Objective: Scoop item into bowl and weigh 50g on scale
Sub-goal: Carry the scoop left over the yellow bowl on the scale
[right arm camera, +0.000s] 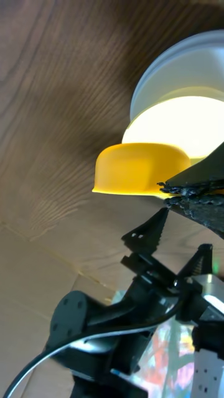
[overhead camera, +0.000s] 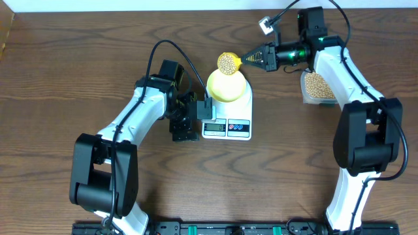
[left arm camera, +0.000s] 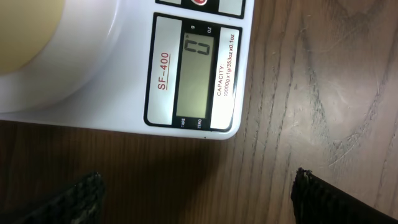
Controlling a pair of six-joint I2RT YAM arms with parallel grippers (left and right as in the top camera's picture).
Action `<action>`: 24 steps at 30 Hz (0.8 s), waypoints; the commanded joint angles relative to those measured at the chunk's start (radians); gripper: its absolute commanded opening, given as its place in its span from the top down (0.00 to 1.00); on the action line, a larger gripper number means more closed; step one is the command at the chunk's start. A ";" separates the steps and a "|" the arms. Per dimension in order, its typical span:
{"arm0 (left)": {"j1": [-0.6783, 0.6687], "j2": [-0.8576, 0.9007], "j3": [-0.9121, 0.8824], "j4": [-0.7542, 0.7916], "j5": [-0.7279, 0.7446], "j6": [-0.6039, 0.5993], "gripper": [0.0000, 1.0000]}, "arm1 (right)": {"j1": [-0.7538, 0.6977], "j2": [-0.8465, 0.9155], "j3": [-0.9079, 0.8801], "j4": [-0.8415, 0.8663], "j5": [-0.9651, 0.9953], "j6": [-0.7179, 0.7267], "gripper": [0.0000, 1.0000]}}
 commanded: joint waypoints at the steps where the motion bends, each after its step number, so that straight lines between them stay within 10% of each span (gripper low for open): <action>1: 0.002 -0.022 -0.012 -0.006 -0.006 -0.008 0.02 | 0.002 -0.044 -0.003 -0.028 0.073 -0.076 0.99; 24: 0.002 -0.022 -0.012 -0.006 -0.006 -0.008 0.02 | 0.113 -0.178 -0.003 -0.140 0.442 -0.310 0.99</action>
